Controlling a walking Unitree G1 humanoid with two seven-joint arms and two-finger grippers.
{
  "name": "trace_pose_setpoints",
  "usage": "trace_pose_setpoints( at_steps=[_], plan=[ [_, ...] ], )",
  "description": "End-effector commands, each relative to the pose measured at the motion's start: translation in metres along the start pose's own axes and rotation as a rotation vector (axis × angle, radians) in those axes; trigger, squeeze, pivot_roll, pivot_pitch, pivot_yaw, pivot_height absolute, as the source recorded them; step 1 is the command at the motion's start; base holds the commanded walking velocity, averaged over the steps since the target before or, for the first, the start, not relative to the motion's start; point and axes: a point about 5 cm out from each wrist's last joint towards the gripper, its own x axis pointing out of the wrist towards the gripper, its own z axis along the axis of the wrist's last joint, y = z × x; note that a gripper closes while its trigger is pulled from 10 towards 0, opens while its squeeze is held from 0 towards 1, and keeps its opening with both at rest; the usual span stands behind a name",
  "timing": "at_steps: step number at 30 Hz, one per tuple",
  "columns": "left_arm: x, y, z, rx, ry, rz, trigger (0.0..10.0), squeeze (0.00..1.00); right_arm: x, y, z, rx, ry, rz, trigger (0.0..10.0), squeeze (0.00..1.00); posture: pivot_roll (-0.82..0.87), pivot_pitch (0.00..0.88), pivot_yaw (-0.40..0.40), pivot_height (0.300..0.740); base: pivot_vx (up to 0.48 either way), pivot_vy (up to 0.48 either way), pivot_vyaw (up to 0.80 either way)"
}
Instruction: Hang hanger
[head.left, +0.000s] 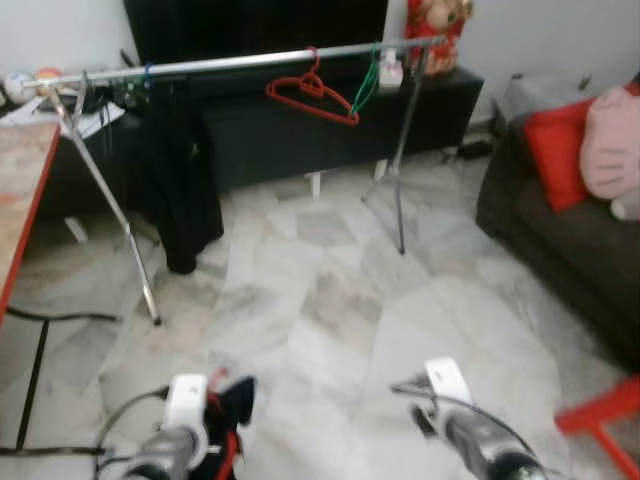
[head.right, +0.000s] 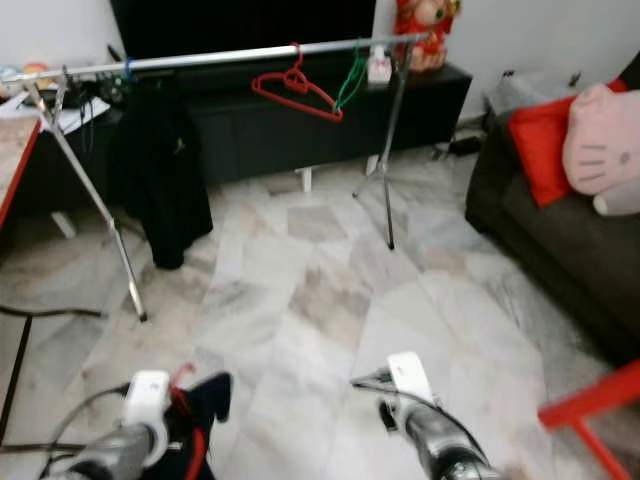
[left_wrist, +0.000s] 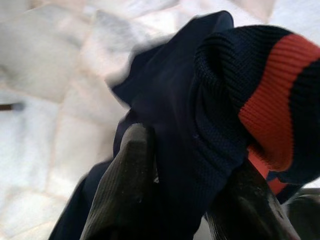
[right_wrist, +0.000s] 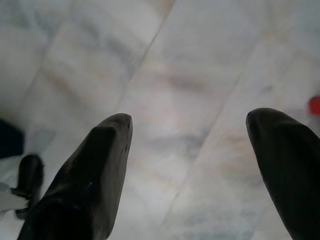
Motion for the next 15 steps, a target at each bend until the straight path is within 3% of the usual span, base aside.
trace_pose_setpoints(
  at_steps=[1,15],
  plan=[
    [-0.0015,0.0122,0.0038,0.004,-0.008,0.03,10.0,0.0,0.0006,0.0064,0.0077,0.003,-0.019,0.017,10.0,0.0,0.0,0.0,-0.048,0.74,0.352,0.0,0.0],
    [-0.0014,0.0114,0.0036,0.007,-0.006,0.025,10.0,0.0,0.0005,0.0065,0.0078,-0.013,-0.016,0.032,10.0,0.0,0.01,0.0,-0.051,0.74,0.352,0.0,0.0]
  ],
)
